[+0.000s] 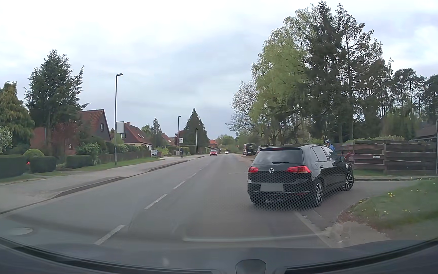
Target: Follow the waypoints while adhering to traffic rules and regulations
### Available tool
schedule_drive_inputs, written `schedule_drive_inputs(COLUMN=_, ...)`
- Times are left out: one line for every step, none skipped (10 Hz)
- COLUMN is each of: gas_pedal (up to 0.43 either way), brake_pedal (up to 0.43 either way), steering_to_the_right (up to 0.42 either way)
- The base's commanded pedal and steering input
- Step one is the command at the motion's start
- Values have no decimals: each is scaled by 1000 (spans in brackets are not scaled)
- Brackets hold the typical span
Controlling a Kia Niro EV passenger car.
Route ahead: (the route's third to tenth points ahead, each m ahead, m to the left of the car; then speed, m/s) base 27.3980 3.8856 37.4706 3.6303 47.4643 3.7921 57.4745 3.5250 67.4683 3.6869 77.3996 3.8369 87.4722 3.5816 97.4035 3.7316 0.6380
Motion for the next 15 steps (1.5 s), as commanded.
schedule_drive_inputs(gas_pedal=197, brake_pedal=0, steering_to_the_right=-10)
schedule_drive_inputs(gas_pedal=197, brake_pedal=0, steering_to_the_right=-10)
schedule_drive_inputs(gas_pedal=197, brake_pedal=0, steering_to_the_right=-10)
schedule_drive_inputs(gas_pedal=197, brake_pedal=0, steering_to_the_right=-10)
schedule_drive_inputs(gas_pedal=209, brake_pedal=0, steering_to_the_right=-12)
schedule_drive_inputs(gas_pedal=220, brake_pedal=0, steering_to_the_right=-17)
schedule_drive_inputs(gas_pedal=240, brake_pedal=0, steering_to_the_right=-20)
schedule_drive_inputs(gas_pedal=260, brake_pedal=0, steering_to_the_right=-20)
schedule_drive_inputs(gas_pedal=287, brake_pedal=0, steering_to_the_right=-20)
schedule_drive_inputs(gas_pedal=311, brake_pedal=0, steering_to_the_right=-20)
schedule_drive_inputs(gas_pedal=339, brake_pedal=0, steering_to_the_right=-19)
schedule_drive_inputs(gas_pedal=370, brake_pedal=0, steering_to_the_right=-20)
schedule_drive_inputs(gas_pedal=390, brake_pedal=0, steering_to_the_right=-20)
schedule_drive_inputs(gas_pedal=398, brake_pedal=0, steering_to_the_right=-19)
schedule_drive_inputs(gas_pedal=421, brake_pedal=0, steering_to_the_right=-17)
